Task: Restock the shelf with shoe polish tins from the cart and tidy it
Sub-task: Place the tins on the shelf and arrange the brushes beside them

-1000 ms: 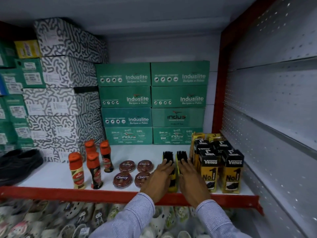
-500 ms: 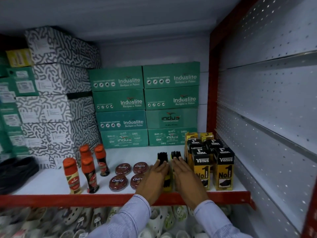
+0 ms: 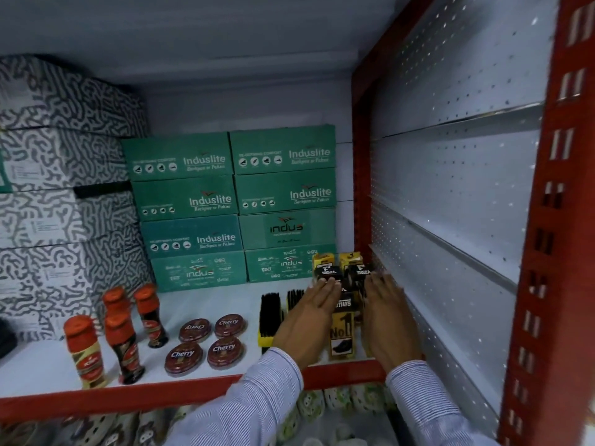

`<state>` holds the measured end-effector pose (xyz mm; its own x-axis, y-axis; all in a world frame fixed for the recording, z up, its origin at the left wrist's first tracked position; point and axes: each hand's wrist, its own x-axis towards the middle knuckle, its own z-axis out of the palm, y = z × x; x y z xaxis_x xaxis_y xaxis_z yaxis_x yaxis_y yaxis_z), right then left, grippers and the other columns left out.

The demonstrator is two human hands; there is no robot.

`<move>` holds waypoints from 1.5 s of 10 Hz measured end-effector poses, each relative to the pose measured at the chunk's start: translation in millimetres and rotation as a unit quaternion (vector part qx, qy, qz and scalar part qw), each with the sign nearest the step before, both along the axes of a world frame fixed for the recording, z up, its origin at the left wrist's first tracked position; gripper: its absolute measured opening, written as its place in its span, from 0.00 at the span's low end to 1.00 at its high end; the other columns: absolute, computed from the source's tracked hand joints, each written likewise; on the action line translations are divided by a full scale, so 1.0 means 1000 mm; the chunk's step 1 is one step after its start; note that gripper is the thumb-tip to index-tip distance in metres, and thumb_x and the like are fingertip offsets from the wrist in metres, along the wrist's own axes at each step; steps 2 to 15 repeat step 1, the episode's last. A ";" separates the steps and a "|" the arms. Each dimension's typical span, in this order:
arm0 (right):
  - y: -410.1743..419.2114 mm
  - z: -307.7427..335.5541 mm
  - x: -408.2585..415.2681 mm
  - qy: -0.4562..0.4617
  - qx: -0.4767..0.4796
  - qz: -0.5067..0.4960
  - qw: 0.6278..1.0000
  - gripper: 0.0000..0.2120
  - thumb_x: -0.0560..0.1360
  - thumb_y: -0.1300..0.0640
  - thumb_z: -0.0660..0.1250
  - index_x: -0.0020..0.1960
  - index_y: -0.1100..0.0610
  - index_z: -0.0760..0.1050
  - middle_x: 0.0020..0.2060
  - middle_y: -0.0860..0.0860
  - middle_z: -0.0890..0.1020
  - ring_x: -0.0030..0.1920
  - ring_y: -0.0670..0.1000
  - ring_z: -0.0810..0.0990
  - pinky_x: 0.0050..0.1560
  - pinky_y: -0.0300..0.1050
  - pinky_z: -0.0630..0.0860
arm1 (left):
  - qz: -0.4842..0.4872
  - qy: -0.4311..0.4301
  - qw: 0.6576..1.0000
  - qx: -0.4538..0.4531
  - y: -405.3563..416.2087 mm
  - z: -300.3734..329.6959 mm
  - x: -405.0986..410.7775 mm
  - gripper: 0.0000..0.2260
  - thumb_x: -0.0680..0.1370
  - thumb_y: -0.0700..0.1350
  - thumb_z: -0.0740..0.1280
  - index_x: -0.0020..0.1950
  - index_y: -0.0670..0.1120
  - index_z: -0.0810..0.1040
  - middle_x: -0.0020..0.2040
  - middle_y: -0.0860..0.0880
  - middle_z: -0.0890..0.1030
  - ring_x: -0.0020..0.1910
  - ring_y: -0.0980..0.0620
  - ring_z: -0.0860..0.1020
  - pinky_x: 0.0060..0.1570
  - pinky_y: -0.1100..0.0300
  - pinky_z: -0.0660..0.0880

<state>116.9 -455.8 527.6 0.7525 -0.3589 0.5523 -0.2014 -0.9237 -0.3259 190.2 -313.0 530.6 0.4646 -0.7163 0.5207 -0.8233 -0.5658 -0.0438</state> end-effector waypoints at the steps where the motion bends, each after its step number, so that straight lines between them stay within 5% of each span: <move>1: 0.007 0.002 -0.003 -0.024 -0.012 0.002 1.000 0.28 0.80 0.61 0.58 0.77 0.59 0.54 0.78 0.55 0.57 0.79 0.55 0.51 0.79 0.56 0.51 | 0.012 -0.003 1.000 0.006 0.007 0.000 -0.007 0.33 0.76 0.36 0.60 0.79 0.44 0.50 0.81 0.45 0.52 0.80 0.47 0.47 0.79 0.47 0.47; 15: 0.007 0.002 -0.003 -0.024 -0.012 0.002 1.000 0.28 0.80 0.61 0.58 0.77 0.59 0.54 0.78 0.55 0.57 0.79 0.55 0.51 0.79 0.56 0.51 | 0.012 -0.003 1.000 0.006 0.007 0.000 -0.007 0.33 0.76 0.36 0.60 0.79 0.44 0.50 0.81 0.45 0.52 0.80 0.47 0.47 0.79 0.47 0.47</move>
